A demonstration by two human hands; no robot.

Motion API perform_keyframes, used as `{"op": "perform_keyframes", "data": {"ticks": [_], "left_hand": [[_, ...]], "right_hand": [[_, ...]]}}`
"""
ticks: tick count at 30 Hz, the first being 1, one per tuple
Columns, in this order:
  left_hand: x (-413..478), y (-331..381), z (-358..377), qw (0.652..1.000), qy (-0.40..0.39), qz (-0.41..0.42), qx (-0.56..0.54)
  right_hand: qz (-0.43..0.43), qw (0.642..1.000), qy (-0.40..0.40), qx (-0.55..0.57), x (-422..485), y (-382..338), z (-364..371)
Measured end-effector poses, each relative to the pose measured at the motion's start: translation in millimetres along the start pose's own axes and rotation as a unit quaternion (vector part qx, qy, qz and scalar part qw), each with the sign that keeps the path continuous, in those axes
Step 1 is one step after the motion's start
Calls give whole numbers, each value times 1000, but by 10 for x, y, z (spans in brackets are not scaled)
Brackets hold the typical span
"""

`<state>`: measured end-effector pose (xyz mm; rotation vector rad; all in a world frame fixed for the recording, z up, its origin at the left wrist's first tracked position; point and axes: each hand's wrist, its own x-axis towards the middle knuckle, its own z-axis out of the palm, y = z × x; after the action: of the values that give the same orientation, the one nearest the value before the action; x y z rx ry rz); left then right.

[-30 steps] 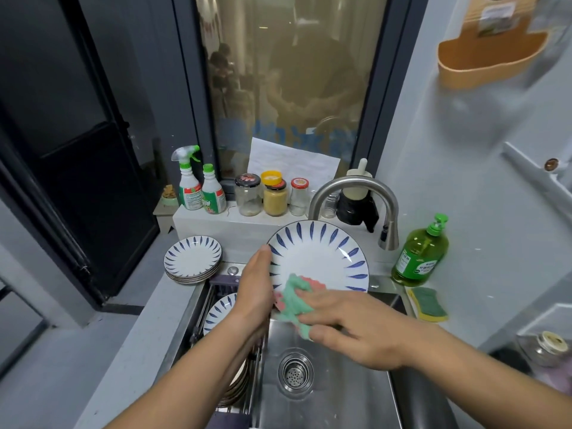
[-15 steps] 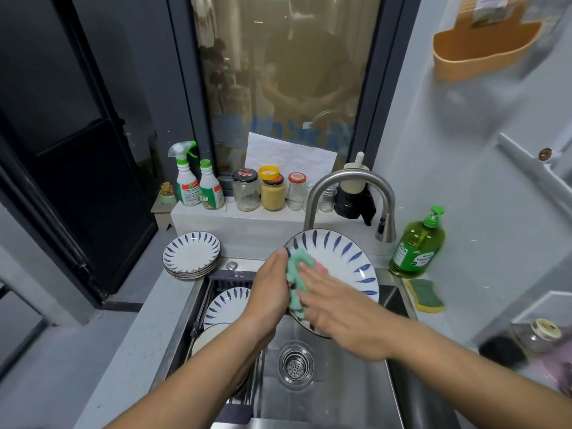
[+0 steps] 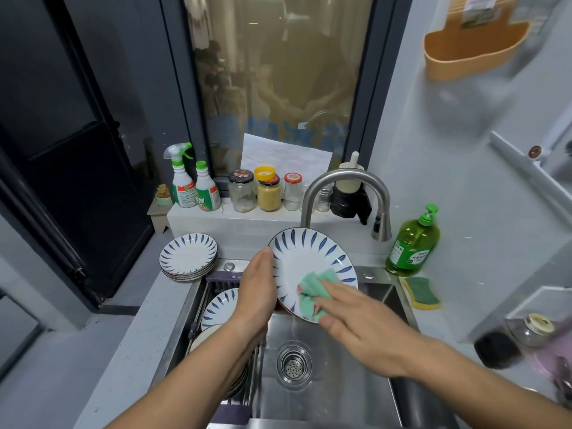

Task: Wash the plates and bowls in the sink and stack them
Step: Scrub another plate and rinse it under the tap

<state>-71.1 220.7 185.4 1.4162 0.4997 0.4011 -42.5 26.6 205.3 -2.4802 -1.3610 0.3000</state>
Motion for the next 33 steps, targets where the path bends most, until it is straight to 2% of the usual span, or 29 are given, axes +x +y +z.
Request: {"op": "perform_keyframes", "data": {"ticks": [3, 7, 9, 12, 15, 18, 22, 27, 33], "left_hand": [[-48, -73, 88, 999, -40, -15, 17], [-85, -106, 177, 997, -72, -25, 21], [-50, -65, 189, 997, -66, -25, 17], [8, -46, 164, 998, -42, -51, -2], [41, -14, 106, 996, -8, -81, -40], [84, 35, 109, 991, 4, -124, -58], [120, 111, 183, 969, -52, -235, -58], [229, 121, 206, 939, -92, -325, -72], [271, 96, 213, 907, -99, -381, -151]], "right_hand": [[-17, 999, -11, 27, 147, -80, -2], [71, 997, 20, -5, 427, 118, -125], [33, 998, 30, 34, 437, 124, -117], [-76, 994, 15, 72, 296, 15, -15], [-72, 996, 7, 57, 95, 94, -18], [-72, 992, 103, 7, -14, 293, -69], [-88, 968, 234, 20, 86, 357, -19], [-36, 963, 245, 104, 233, 338, 33], [72, 936, 229, 256, 259, 355, 15]]}}
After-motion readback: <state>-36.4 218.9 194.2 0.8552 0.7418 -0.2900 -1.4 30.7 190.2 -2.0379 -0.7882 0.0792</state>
